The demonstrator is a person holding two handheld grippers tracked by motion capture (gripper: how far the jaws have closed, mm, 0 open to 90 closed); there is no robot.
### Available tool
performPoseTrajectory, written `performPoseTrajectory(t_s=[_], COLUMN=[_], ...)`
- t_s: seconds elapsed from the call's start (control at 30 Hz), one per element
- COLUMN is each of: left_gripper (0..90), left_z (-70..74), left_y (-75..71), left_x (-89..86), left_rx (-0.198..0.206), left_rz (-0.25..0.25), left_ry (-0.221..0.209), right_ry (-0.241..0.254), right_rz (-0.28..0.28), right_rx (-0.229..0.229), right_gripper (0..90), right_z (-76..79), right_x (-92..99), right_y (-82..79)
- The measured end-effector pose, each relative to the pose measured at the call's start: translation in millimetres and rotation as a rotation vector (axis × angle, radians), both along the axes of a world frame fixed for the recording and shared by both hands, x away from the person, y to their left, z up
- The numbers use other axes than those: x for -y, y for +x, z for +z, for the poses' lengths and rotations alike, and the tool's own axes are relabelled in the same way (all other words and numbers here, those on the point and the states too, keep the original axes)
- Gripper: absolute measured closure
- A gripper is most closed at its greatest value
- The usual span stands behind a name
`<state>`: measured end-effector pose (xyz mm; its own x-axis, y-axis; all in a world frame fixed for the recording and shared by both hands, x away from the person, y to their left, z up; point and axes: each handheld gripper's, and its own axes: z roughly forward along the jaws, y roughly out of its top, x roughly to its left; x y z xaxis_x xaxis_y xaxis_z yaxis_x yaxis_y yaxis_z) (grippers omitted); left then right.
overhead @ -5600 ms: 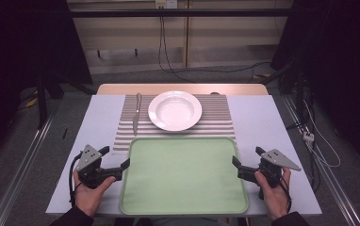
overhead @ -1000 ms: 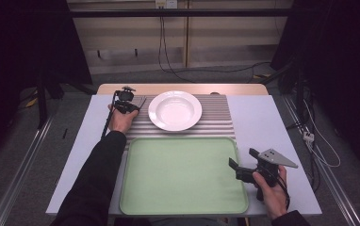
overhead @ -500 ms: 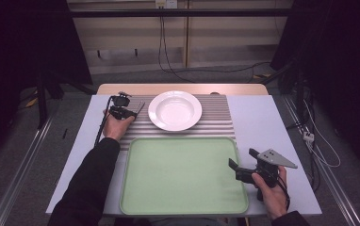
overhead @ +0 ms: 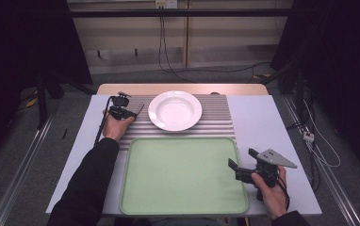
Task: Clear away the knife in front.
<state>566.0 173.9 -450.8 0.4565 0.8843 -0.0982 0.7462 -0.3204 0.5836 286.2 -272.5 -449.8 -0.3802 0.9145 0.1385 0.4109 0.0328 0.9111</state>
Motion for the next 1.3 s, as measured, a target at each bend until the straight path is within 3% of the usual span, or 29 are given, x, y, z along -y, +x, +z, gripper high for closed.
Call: performPoseTrajectory(t_s=[0.3, 0.4, 0.53, 0.83, 0.9, 1.3], left_gripper=[78.9, 78.6, 79.0, 79.2, 79.2, 79.8], left_z=[0.1, -1.7, 0.0, 1.9, 2.0, 2.7], left_y=[3.8, 3.1, 5.1, 5.0, 6.3, 5.5], left_x=[3.5, 6.8, 9.7, 5.8, 3.8, 7.0], left_rx=[0.003, 0.033, 0.02, -0.013, -0.027, -0.02], left_rz=[-0.013, -0.01, -0.018, -0.028, -0.021, -0.025], left_ry=[0.018, 0.029, 0.054, 0.047, 0.028, 0.052], right_ry=[0.0, -0.001, -0.001, 0.001, 0.001, -0.001], right_rz=[0.004, 0.006, 0.009, 0.007, 0.002, 0.003], right_rx=[0.004, 0.001, 0.001, -0.001, -0.002, -0.002], right_gripper=[8.4, 8.4, 8.4, 8.3, 7.9, 7.6], right_z=[0.1, 0.0, -0.1, -0.2, -0.3, -0.4], right_x=[-0.8, -0.7, -1.1, -0.4, -0.3, 0.4], right_y=[0.2, 0.4, 0.9, -0.3, -0.6, -0.1])
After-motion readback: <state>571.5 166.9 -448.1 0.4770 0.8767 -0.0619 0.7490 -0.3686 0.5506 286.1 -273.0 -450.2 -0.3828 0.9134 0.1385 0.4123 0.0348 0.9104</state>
